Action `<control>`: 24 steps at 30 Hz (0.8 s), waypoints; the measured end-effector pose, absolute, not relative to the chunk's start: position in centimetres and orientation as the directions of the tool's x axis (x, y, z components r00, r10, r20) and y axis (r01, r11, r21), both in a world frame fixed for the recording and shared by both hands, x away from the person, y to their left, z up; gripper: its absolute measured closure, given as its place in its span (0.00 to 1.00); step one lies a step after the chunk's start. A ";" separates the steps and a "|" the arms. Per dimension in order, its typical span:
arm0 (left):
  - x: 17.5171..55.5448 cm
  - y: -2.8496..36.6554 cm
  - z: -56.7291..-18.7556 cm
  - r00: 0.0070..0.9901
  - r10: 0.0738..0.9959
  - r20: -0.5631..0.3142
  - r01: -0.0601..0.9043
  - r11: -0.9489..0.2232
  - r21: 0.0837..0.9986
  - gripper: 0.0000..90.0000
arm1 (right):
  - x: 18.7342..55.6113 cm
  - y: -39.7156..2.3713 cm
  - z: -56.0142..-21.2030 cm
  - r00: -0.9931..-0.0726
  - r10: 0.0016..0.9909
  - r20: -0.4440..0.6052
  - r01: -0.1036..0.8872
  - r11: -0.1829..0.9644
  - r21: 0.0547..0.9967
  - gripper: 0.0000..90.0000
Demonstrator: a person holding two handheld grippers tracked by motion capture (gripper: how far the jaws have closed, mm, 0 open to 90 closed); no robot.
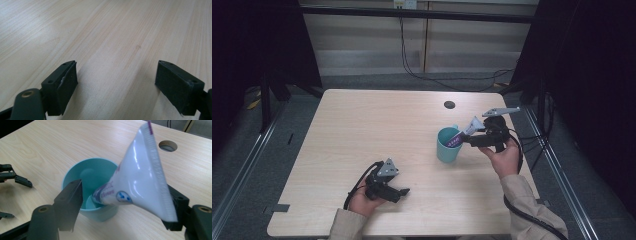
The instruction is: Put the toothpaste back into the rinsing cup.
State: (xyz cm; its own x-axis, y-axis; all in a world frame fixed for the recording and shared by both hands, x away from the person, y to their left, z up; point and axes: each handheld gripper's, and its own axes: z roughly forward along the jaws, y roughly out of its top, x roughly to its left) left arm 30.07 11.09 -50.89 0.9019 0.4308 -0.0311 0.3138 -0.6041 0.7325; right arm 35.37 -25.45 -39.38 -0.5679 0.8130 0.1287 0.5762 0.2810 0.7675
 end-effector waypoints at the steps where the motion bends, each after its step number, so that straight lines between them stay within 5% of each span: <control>1: 30.1 11.1 -50.9 0.902 0.431 -0.032 0.314 -0.605 0.732 0.19 | 35.3 -25.5 -39.4 -0.565 0.815 0.130 0.577 0.277 0.768 0.29; 24: 30.1 11.1 -50.9 0.906 0.423 -0.028 0.307 -0.609 0.732 0.20 | 33.0 -27.4 -39.6 -0.568 0.817 0.100 0.566 0.299 0.768 0.27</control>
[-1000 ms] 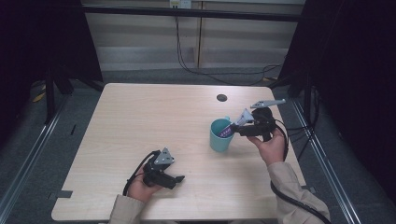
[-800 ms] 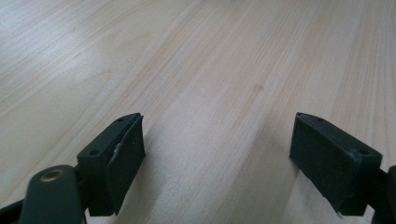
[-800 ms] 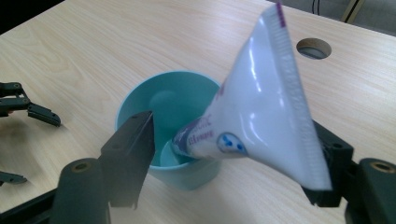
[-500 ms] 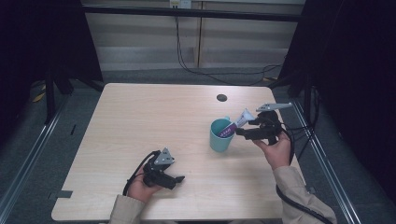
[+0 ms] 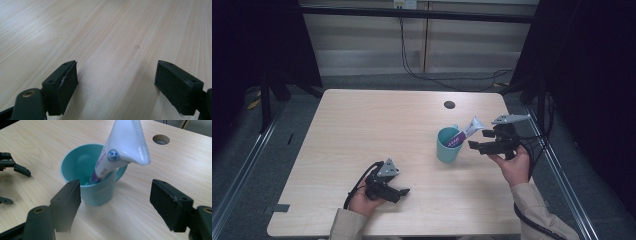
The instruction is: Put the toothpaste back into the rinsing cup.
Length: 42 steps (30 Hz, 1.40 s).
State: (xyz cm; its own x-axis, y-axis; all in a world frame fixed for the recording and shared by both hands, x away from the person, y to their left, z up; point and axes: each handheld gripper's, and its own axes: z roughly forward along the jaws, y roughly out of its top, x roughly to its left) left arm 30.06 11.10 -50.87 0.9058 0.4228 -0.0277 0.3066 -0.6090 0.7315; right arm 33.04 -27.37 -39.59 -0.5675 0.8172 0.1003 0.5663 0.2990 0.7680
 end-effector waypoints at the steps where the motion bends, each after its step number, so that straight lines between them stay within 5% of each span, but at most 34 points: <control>1: 30.0 11.1 -50.9 0.905 0.424 -0.029 0.308 -0.608 0.732 0.20 | 32.9 -27.4 -39.7 -0.572 0.815 0.097 0.565 0.306 0.766 0.27; 42: 30.1 11.1 -50.9 0.905 0.425 -0.032 0.309 -0.603 0.735 0.20 | 28.6 -29.2 -44.4 -0.579 0.810 0.095 0.566 0.316 0.762 0.26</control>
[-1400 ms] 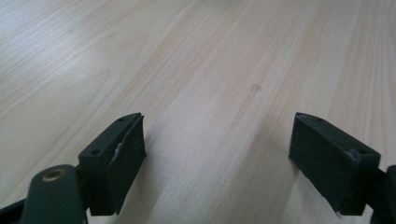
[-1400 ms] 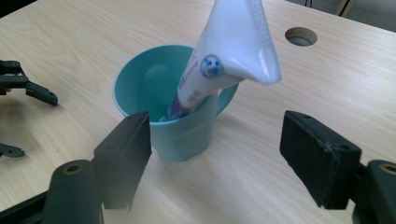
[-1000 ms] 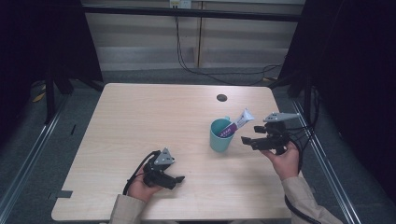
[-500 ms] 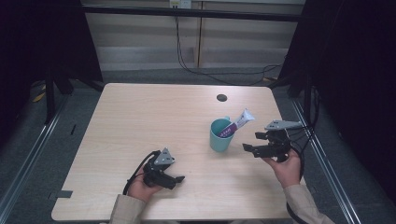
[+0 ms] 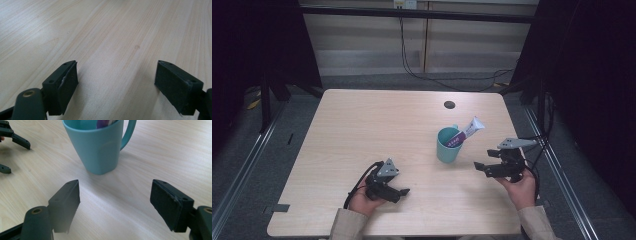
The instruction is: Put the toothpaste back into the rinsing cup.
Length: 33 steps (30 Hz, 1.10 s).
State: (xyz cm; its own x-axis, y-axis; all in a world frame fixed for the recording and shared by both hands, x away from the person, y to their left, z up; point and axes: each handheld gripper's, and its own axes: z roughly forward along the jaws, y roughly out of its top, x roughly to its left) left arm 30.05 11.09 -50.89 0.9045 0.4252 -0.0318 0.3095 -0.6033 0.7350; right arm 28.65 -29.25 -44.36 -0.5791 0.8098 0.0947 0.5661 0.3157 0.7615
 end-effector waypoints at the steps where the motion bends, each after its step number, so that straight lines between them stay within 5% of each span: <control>1: 30.1 11.1 -50.9 0.904 0.425 -0.032 0.309 -0.603 0.735 0.20 | 28.4 -29.4 -44.8 -0.578 0.810 0.097 0.571 0.317 0.758 0.26; 33: 30.1 11.1 -50.9 0.904 0.425 -0.032 0.310 -0.603 0.735 0.20 | 26.0 -31.4 -48.9 -0.548 0.833 0.081 0.614 0.335 0.715 0.24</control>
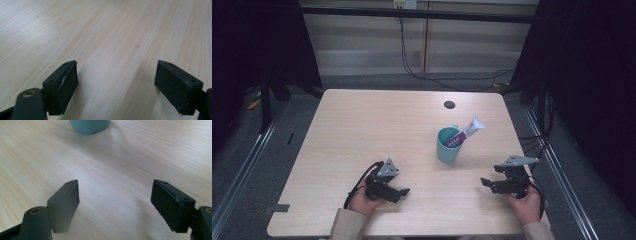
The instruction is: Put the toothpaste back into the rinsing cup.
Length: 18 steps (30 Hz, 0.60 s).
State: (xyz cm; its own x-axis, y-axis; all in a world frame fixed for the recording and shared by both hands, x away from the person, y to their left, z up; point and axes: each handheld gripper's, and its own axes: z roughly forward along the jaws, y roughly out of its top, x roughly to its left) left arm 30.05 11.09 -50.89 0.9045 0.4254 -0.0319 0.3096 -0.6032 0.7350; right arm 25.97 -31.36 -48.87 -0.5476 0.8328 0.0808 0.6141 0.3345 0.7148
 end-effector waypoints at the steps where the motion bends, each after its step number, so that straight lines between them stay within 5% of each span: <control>1: 30.1 11.1 -50.9 0.905 0.425 -0.032 0.310 -0.603 0.735 0.20 | 25.9 -31.4 -49.0 -0.550 0.831 0.076 0.611 0.339 0.715 0.24; 18: 30.1 11.1 -50.9 0.904 0.425 -0.032 0.309 -0.603 0.735 0.20 | 25.3 -31.4 -50.4 -0.550 0.834 0.031 0.621 0.384 0.684 0.24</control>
State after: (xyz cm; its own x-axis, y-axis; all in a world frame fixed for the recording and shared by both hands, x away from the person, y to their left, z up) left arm 30.05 11.09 -50.89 0.9045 0.4253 -0.0317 0.3095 -0.6033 0.7350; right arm 25.28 -31.42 -50.41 -0.5503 0.8344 0.0313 0.6208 0.3837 0.6836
